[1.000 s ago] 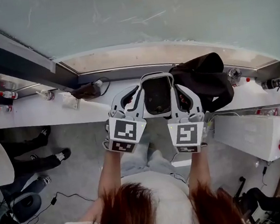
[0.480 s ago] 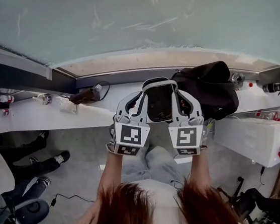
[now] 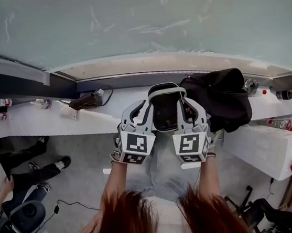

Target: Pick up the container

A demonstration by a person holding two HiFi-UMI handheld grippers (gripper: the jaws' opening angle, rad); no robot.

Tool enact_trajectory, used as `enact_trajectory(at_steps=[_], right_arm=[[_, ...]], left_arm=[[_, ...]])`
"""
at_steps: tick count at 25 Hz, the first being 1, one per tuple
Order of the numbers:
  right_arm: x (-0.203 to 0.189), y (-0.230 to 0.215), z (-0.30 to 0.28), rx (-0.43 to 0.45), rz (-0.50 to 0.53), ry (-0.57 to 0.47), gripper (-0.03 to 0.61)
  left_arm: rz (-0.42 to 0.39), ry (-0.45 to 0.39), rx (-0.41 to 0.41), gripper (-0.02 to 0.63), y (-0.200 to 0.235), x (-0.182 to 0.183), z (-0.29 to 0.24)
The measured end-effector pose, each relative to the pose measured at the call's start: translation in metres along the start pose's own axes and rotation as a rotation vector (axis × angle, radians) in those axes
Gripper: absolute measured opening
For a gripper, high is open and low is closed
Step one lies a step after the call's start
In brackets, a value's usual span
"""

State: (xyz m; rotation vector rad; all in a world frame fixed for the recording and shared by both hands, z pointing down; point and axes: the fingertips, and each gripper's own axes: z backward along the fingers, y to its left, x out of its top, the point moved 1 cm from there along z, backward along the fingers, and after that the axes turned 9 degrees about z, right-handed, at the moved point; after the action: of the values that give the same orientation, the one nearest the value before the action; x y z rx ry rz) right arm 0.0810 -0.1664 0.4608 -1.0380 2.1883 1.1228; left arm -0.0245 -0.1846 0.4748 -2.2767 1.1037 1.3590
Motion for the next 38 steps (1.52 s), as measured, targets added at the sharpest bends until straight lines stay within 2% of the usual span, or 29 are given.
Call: enact_trajectory(at_steps=[4,10,14,25,38], right_arm=[[-0.014,0.005,-0.013,0.031,0.065,0.032,0.029],[-0.033,0.011,-0.035,0.078,0.149,0.070,0.096],[-0.046,0.015,-0.050,0.092,0.220,0.090,0.117],[-0.072,0.023,-0.082,0.146,0.330,0.148,0.132],[-0.091,0.034,-0.105,0.127,0.438,0.219,0.143]], left_arm=[[-0.005,0.024,0.023,0.064,-0.001,-0.013,-0.013],[-0.012,0.060,0.050,0.077,0.000,-0.035,-0.034],[-0.020,0.083,0.073,0.086,0.002,-0.049,-0.049],[-0.083,0.140,0.118,0.092,0.012,-0.086,-0.085],[-0.076,0.154,0.131,0.110,0.022,-0.104,-0.114]])
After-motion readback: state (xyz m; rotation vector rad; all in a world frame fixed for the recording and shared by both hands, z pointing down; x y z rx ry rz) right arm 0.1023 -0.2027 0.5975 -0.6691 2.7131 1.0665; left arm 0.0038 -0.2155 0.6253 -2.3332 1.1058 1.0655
